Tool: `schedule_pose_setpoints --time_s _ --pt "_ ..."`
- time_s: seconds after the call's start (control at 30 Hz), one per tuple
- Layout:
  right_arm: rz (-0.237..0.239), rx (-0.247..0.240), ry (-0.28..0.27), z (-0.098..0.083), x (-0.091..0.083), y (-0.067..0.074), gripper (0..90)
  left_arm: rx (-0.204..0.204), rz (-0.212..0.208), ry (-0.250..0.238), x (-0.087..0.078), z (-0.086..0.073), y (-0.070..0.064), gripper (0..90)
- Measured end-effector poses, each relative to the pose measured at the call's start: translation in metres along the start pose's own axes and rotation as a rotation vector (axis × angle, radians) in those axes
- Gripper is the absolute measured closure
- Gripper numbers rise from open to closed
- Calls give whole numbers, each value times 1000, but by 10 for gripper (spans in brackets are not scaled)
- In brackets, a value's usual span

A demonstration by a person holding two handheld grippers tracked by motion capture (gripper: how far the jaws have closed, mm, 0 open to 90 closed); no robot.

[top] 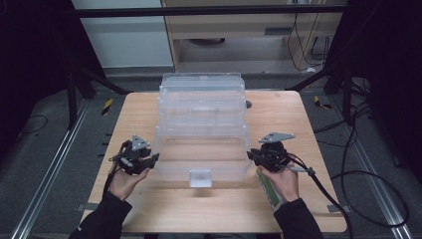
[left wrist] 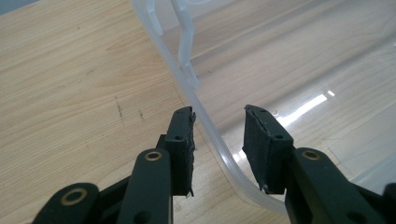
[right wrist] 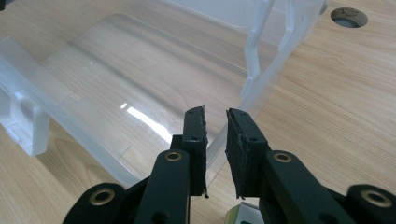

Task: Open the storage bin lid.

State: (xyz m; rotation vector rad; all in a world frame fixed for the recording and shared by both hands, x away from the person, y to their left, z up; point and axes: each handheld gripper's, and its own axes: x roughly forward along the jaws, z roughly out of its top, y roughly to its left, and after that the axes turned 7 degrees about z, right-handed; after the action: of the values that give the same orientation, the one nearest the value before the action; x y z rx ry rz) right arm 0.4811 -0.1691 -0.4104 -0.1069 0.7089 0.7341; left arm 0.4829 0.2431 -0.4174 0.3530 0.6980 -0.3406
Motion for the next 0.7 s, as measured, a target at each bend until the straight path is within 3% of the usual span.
schedule_pose_setpoints --time_s 0.53,0.7 --pt "5 2 10 0 -2 1 779 15 0 -9 -1 -1 -1 612" --pt "0 4 11 0 -2 0 747 24 -11 -16 -1 -1 0 565"
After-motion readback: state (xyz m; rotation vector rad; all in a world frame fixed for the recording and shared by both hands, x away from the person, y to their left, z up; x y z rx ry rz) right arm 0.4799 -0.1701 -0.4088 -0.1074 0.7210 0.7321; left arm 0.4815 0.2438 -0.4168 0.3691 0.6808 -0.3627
